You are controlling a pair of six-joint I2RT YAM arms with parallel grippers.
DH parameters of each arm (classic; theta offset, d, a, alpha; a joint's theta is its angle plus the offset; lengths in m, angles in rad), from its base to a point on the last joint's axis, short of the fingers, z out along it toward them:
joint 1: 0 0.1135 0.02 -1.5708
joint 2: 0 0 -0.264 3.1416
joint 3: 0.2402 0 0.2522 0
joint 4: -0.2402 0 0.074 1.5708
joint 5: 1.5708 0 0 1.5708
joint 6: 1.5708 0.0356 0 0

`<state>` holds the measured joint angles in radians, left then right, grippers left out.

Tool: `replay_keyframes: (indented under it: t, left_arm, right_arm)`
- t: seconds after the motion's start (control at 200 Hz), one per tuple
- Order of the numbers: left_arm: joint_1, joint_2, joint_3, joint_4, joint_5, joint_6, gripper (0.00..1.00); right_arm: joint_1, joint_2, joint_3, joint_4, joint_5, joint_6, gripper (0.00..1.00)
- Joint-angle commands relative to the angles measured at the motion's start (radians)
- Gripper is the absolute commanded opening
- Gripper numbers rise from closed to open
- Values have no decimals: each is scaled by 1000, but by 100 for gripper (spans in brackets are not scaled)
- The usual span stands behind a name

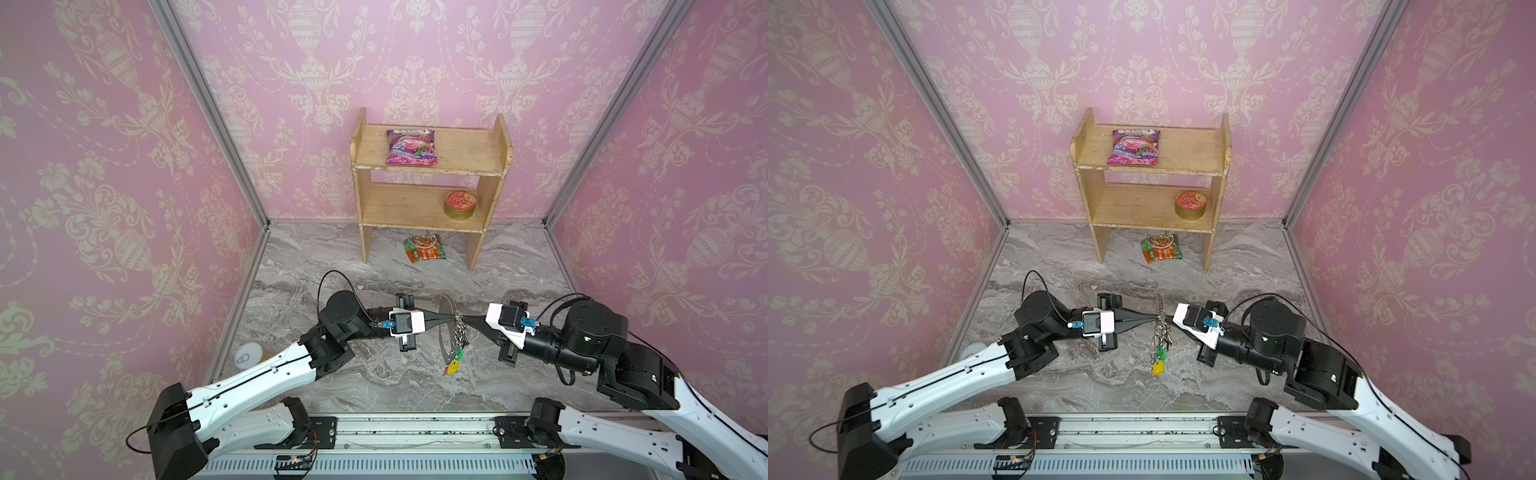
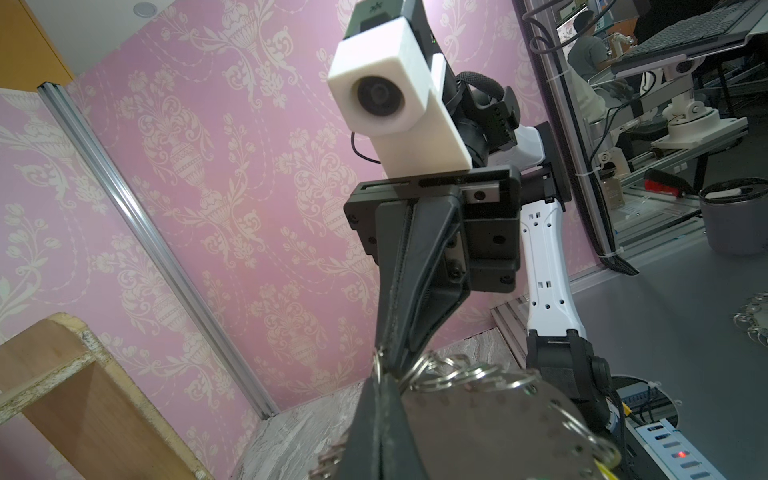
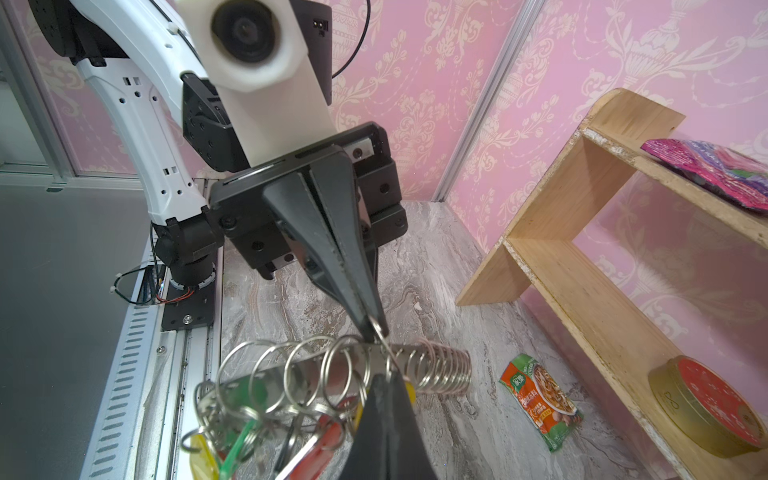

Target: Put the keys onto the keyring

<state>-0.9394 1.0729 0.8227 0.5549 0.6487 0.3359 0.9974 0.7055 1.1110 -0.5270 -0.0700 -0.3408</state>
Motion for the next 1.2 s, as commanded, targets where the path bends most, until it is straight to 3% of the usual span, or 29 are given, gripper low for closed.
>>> replay_keyframes:
  t: [0.0,1.196]
  left_arm:
    - [-24,3,25,-75,20,26,0]
    - [-29,6,84,-215,-28,46,0]
  right_arm:
    - [14,17,36,81,-25,-11,0]
    - [64,43,55,18,-4,-47,0]
